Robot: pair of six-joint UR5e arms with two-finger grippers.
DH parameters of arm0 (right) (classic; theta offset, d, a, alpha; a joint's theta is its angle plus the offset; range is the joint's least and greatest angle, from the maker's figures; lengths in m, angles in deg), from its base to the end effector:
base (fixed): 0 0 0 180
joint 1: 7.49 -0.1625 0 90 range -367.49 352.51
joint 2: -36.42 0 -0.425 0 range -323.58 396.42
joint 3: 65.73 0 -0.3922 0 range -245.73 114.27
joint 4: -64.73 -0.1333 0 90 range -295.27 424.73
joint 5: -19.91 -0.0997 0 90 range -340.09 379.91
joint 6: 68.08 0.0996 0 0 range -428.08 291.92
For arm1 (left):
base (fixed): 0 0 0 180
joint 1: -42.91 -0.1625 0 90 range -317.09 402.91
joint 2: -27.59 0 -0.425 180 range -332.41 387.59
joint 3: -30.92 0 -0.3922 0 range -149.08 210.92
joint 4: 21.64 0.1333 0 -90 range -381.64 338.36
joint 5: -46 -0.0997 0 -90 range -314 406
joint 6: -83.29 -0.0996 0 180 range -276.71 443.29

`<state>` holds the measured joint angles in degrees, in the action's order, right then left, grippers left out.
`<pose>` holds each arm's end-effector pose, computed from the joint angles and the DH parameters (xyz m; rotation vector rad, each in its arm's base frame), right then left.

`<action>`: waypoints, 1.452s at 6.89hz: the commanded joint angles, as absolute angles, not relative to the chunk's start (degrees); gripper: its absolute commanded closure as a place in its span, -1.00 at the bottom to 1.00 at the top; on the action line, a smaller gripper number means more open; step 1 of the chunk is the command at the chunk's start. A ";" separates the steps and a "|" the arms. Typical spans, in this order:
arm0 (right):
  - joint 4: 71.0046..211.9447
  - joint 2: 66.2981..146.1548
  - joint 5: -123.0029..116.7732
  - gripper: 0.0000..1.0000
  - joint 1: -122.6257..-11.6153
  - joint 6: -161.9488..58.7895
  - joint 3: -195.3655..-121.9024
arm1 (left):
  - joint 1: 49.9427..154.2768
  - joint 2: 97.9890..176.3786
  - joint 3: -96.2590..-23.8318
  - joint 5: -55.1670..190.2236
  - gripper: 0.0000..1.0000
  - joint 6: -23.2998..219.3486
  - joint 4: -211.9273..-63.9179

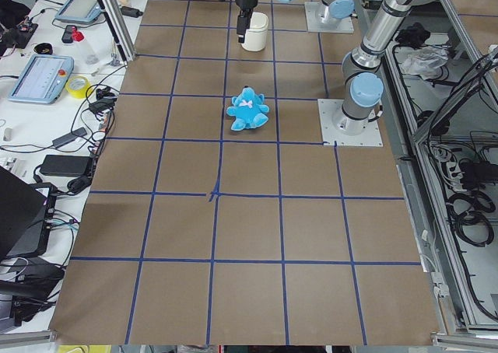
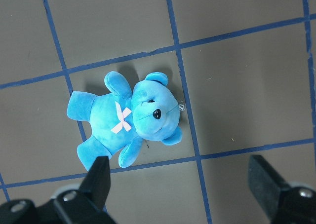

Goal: Open trash can with right arm

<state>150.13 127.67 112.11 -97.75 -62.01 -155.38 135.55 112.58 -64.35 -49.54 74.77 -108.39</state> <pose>0.1316 -0.4765 0.4937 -0.1555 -3.0955 -0.0778 -0.1447 -0.4536 0.4903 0.2919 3.0275 -0.0717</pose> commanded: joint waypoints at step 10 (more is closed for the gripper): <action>149.63 127.74 107.38 0.36 -98.63 -58.85 -157.39 | 135.55 112.58 -64.35 -49.54 -1.00 74.77 -108.39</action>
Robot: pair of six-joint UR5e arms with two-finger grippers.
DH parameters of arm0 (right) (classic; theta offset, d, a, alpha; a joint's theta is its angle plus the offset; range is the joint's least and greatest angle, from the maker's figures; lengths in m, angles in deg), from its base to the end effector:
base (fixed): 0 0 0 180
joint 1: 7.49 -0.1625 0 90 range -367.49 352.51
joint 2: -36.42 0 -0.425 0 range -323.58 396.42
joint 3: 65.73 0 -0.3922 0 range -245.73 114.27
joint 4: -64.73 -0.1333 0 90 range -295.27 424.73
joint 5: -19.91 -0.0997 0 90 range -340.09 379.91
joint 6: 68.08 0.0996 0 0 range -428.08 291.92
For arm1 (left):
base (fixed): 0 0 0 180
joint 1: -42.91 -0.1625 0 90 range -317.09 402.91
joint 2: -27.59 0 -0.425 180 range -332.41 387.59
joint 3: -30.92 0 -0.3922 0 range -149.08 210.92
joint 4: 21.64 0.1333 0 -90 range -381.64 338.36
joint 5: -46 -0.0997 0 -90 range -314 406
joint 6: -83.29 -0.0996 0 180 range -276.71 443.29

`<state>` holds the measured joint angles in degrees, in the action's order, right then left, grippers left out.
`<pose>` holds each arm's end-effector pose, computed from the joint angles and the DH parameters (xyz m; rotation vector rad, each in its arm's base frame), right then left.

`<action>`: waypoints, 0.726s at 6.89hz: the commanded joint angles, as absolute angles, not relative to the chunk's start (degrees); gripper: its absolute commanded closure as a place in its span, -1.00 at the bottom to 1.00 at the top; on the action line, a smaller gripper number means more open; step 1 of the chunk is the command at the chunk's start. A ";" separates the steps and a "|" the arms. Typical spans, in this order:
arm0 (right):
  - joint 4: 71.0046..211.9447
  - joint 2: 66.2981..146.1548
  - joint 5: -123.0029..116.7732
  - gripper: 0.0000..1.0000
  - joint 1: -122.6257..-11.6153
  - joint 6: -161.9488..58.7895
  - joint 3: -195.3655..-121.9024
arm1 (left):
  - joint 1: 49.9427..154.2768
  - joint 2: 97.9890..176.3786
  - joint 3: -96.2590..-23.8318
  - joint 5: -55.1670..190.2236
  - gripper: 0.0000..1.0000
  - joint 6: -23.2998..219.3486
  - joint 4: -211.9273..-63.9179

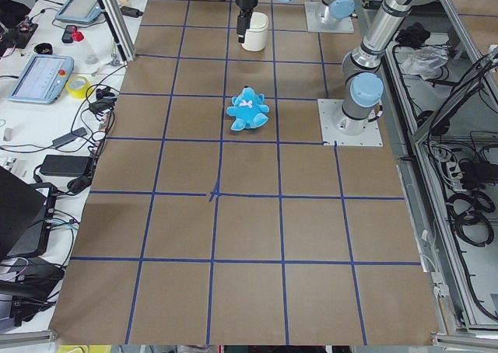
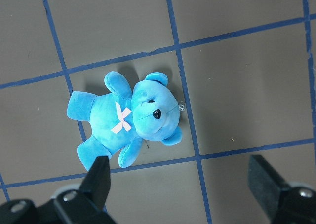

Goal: Open trash can with right arm
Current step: 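Move the right gripper down onto the white trash can's lid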

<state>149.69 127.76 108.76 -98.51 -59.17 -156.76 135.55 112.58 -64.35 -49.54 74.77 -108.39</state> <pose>0.1437 -0.4709 0.4820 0.2164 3.1185 0.1313 -0.1447 -0.4536 0.4903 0.2919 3.0275 -0.0717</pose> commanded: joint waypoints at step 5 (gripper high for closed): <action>152.69 126.42 103.32 1.00 -98.90 -58.76 -164.66 | 135.55 112.58 -64.35 -49.54 -1.00 74.77 -108.39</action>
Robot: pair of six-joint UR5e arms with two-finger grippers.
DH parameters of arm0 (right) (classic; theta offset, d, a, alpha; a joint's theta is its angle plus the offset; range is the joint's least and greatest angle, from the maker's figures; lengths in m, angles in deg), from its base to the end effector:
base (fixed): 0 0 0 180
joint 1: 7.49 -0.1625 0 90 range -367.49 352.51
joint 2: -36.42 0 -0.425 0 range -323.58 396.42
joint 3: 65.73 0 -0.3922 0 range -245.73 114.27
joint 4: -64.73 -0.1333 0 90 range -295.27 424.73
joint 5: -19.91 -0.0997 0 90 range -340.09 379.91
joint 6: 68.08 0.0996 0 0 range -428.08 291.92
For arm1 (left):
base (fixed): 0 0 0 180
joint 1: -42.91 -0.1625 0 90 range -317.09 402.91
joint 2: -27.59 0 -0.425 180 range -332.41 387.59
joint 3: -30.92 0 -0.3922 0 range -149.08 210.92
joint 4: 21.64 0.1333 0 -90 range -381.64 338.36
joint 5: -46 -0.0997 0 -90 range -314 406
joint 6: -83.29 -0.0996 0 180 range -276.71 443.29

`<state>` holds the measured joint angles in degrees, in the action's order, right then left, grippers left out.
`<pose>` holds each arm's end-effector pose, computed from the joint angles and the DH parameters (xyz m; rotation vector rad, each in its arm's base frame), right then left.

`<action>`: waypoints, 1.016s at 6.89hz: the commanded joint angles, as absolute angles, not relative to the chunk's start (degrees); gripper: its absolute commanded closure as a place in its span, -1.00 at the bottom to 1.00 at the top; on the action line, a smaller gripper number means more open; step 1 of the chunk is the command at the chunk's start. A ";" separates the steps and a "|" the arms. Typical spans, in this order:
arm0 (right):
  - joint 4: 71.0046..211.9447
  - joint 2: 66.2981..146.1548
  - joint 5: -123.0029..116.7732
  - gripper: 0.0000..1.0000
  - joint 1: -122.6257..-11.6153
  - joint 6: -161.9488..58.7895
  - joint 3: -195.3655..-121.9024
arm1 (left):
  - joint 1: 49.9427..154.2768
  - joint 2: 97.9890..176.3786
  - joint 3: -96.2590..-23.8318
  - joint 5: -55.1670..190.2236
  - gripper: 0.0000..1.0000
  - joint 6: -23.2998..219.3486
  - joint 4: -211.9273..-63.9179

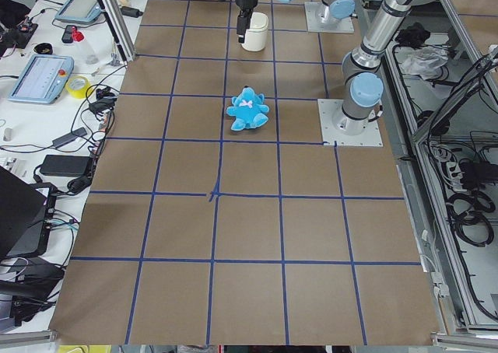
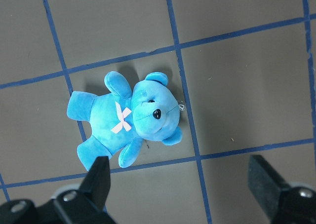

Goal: Open trash can with right arm
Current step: 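Move the right gripper down onto the white trash can's lid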

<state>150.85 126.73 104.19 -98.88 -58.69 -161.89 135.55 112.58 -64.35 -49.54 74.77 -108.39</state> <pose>0.1546 -0.4658 0.4330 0.2254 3.0380 0.2724 -0.1447 -0.4536 0.4903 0.2919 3.0275 -0.0717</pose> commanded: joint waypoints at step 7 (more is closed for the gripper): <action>166.94 122.29 102.26 1.00 -101.53 -58.59 -174.62 | 135.55 112.58 -64.35 -49.54 -1.00 74.77 -108.39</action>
<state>166.78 122.88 102.26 -101.46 -58.59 -174.55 135.55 112.58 -64.35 -49.54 74.77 -108.39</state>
